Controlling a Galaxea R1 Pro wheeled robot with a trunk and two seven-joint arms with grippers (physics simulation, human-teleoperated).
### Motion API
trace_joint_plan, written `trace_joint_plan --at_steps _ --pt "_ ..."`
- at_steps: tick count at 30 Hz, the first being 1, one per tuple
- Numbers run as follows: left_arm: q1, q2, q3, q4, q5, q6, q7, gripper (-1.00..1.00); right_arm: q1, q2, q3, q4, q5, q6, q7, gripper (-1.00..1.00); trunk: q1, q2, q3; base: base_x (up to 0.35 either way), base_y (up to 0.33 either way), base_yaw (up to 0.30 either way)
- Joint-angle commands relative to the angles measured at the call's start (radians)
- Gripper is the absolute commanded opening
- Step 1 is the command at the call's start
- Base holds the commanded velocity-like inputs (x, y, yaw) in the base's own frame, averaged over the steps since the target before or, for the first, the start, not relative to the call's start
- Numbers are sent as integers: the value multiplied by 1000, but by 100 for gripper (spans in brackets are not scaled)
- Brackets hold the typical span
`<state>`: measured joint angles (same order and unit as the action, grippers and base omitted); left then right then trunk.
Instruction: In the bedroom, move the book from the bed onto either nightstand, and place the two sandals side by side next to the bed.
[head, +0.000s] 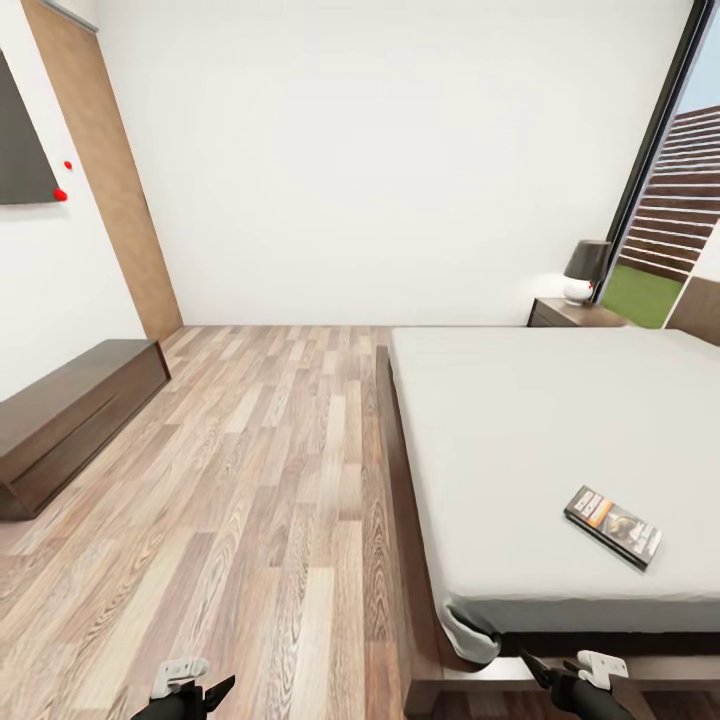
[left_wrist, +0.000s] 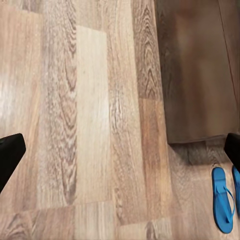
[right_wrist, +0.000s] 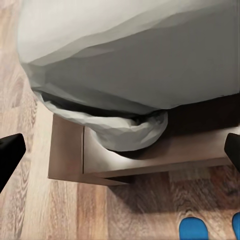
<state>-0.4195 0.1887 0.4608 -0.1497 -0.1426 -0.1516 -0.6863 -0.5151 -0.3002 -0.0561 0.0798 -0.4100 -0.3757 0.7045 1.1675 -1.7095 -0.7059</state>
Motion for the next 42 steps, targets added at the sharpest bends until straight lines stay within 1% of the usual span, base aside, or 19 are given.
trace_joint_plan --at_steps 1,42 --pt "-1 0 7 1 -11 -6 -2 100 -2 0 -5 5 0 -5 6 100 -4 7 2 0 0 0" --pt "-1 0 7 1 -11 -6 -2 100 -2 0 -5 5 0 -5 6 100 -161 294 131 0 0 0"
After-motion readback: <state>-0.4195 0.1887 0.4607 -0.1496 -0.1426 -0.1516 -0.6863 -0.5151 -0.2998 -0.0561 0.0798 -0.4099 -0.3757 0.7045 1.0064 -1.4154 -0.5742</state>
